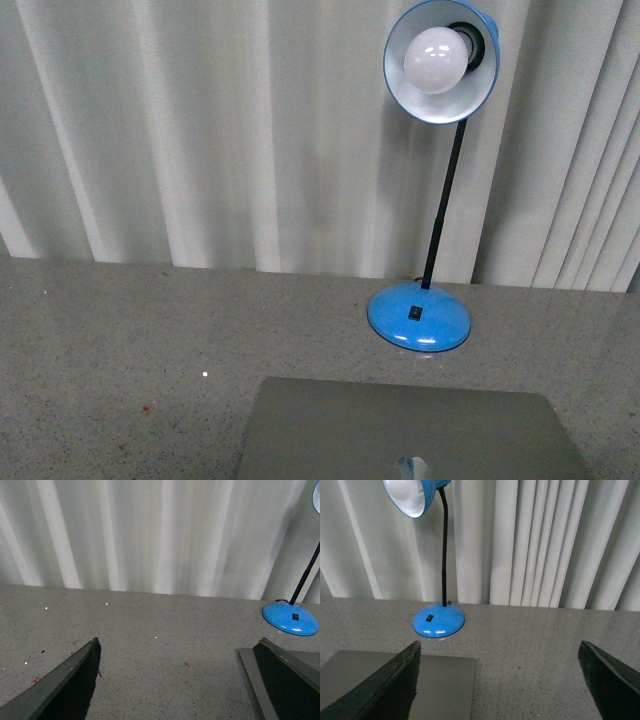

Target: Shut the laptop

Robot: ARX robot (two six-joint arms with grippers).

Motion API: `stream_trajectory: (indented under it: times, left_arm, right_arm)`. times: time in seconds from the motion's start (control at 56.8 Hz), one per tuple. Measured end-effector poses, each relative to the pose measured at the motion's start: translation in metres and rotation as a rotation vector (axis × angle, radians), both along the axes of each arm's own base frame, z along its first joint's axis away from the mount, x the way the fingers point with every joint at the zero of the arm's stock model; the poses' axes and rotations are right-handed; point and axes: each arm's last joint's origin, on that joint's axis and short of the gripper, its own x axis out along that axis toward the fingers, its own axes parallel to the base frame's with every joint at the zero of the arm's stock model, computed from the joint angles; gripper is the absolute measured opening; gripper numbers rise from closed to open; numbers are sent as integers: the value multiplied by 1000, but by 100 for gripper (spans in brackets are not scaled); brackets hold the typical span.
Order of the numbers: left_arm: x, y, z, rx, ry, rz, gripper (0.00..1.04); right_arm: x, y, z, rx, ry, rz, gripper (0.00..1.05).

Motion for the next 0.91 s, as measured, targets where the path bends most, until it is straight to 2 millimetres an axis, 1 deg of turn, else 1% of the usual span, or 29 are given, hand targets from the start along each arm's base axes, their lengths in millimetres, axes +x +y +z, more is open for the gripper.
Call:
stream_trajectory:
  times: [0.018,0.035,0.07,0.106,0.915]
  left_arm:
    - [0,0,0,0,0,0,100]
    - [0,0,0,0,0,0,99]
    - [0,0,0,0,0,0,97]
    - [0,0,0,0,0,0,97]
    - [0,0,0,0,0,0,98]
  right_arm:
    - [0,0,0,0,0,0,99]
    - [0,0,0,0,0,0,99]
    - [0,0,0,1,0,0,98]
    - [0,0,0,0,0,0,97]
    - [0,0,0,0,0,0,97]
